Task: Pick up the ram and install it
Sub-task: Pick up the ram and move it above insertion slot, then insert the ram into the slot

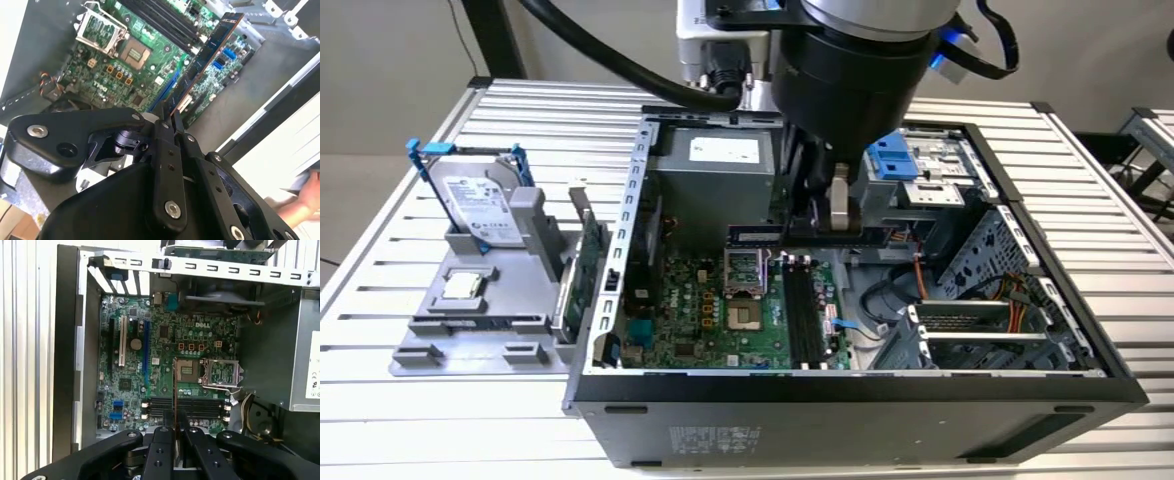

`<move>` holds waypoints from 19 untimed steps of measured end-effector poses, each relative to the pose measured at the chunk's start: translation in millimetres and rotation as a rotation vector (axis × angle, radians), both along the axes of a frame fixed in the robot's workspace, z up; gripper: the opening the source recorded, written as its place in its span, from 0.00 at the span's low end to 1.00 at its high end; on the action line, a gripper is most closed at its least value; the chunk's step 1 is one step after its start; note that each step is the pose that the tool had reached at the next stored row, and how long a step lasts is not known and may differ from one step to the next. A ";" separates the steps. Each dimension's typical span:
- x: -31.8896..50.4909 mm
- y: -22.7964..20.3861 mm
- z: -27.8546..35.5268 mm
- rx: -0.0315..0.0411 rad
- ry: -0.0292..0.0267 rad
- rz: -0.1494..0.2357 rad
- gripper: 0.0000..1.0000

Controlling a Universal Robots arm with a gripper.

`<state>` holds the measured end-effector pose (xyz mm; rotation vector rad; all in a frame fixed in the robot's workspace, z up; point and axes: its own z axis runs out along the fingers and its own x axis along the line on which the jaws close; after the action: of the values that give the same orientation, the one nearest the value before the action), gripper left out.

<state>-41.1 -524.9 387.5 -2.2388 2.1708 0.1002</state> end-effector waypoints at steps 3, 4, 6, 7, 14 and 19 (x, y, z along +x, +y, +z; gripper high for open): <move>7.5 0.0 0.0 0.0000 0.0001 0.000 0.00; 9.9 0.0 0.0 -0.0001 0.0001 0.000 0.00; 14.8 0.0 0.0 0.0000 0.0001 0.000 0.00; 17.2 0.0 0.0 0.0000 0.0001 0.000 0.00; 32.6 0.0 0.0 -0.0001 0.0003 0.000 0.00; 42.6 0.0 0.0 0.0001 0.0003 0.000 0.00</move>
<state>1.4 -524.8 387.4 -2.2389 2.1708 0.1006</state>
